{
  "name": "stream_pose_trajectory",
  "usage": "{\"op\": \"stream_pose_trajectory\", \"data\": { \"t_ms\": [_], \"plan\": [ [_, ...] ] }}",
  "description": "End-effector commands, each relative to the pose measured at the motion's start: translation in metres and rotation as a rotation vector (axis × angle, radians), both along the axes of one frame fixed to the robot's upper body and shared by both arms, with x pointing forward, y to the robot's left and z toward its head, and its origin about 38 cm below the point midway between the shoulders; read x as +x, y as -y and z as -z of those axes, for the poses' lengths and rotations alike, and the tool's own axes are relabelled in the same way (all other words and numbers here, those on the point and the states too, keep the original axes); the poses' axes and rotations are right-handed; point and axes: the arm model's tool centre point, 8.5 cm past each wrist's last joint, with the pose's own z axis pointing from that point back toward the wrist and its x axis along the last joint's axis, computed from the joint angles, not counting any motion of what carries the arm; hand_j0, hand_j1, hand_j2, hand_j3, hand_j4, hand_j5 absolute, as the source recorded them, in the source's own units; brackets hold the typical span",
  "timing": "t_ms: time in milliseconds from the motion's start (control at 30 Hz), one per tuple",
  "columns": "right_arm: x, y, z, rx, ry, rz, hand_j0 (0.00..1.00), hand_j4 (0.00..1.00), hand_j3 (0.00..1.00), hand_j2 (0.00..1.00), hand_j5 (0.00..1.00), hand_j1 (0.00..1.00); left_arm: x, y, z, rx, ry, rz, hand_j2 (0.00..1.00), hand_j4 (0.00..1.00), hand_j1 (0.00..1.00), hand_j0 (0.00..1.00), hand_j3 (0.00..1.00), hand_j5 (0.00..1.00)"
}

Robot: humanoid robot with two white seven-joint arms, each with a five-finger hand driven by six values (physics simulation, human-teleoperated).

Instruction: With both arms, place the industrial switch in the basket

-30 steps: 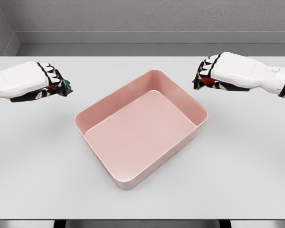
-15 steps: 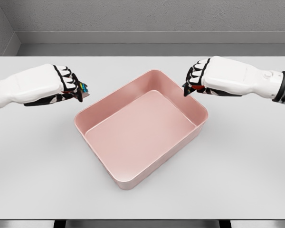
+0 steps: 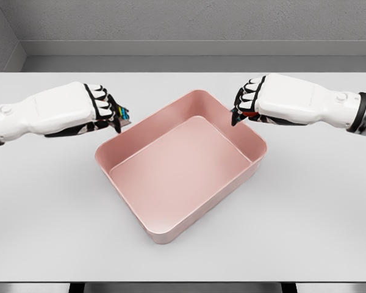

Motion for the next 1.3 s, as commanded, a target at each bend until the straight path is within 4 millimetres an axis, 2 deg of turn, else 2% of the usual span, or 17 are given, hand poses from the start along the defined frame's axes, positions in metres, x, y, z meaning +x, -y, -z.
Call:
{"op": "stream_pose_trajectory", "data": {
  "t_ms": [0, 233, 467, 567, 600, 667, 700, 733, 800, 967, 1133, 1233, 1267],
  "plan": [
    [0.000, 0.000, 0.000, 0.006, -0.004, 0.001, 0.50, 0.50, 0.50, 0.50, 0.50, 0.50, 0.000, 0.005, 0.001, -0.019, -0.005, 0.009, 0.47, 0.47, 0.47, 0.47, 0.47, 0.47],
    [0.000, 0.000, -0.001, 0.007, -0.003, 0.000, 0.50, 0.50, 0.50, 0.50, 0.50, 0.50, 0.001, 0.023, 0.006, -0.055, -0.012, 0.044, 0.48, 0.48, 0.48, 0.48, 0.48, 0.48],
    [0.000, 0.000, -0.001, 0.008, -0.002, 0.001, 0.50, 0.50, 0.50, 0.50, 0.50, 0.50, 0.000, 0.061, 0.018, -0.061, -0.043, 0.138, 0.49, 0.49, 0.49, 0.49, 0.49, 0.49],
    [0.000, 0.001, -0.001, 0.006, -0.001, 0.004, 0.50, 0.50, 0.50, 0.50, 0.50, 0.50, -0.001, 0.065, 0.022, -0.051, -0.055, 0.151, 0.50, 0.50, 0.50, 0.50, 0.50, 0.50],
    [0.000, 0.001, -0.001, 0.005, -0.002, 0.003, 0.50, 0.50, 0.50, 0.50, 0.50, 0.50, -0.002, 0.066, 0.023, -0.051, -0.056, 0.153, 0.58, 0.58, 0.58, 0.58, 0.58, 0.58],
    [0.000, 0.001, -0.001, 0.005, -0.002, 0.003, 0.50, 0.50, 0.50, 0.50, 0.50, 0.50, -0.001, 0.067, 0.021, -0.056, -0.052, 0.156, 0.87, 0.87, 0.87, 0.87, 0.87, 0.87],
    [0.000, 0.000, -0.001, 0.008, -0.002, 0.001, 0.50, 0.50, 0.50, 0.50, 0.50, 0.50, -0.001, 0.067, 0.021, -0.059, -0.052, 0.156, 0.96, 0.96, 0.96, 0.96, 0.96, 0.96],
    [0.000, 0.000, -0.001, 0.009, -0.002, 0.000, 0.50, 0.50, 0.50, 0.50, 0.50, 0.50, -0.001, 0.066, 0.019, -0.061, -0.051, 0.156, 1.00, 1.00, 1.00, 1.00, 1.00, 1.00],
    [0.000, -0.003, 0.000, 0.015, -0.003, -0.006, 0.50, 0.50, 0.50, 0.50, 0.50, 0.50, 0.002, 0.059, 0.007, -0.078, -0.036, 0.144, 1.00, 1.00, 1.00, 1.00, 1.00, 1.00],
    [-0.003, -0.011, -0.002, 0.029, 0.005, -0.030, 0.50, 0.50, 0.50, 0.50, 0.50, 0.50, 0.004, 0.023, -0.014, -0.067, -0.024, 0.073, 1.00, 1.00, 1.00, 1.00, 1.00, 1.00],
    [-0.003, -0.024, -0.001, 0.055, 0.003, -0.056, 0.51, 0.51, 0.51, 0.51, 0.51, 0.51, 0.005, -0.012, -0.017, -0.031, -0.064, -0.004, 1.00, 1.00, 1.00, 1.00, 1.00, 1.00],
    [-0.003, -0.032, 0.000, 0.071, 0.002, -0.073, 0.52, 0.52, 0.52, 0.52, 0.52, 0.52, 0.009, -0.025, -0.018, -0.032, -0.075, -0.040, 1.00, 1.00, 1.00, 1.00, 1.00, 1.00],
    [-0.003, -0.034, 0.000, 0.077, 0.003, -0.078, 0.55, 0.55, 0.55, 0.55, 0.55, 0.55, 0.008, -0.027, -0.014, -0.032, -0.086, -0.045, 1.00, 1.00, 1.00, 1.00, 1.00, 1.00]
  ]
}}
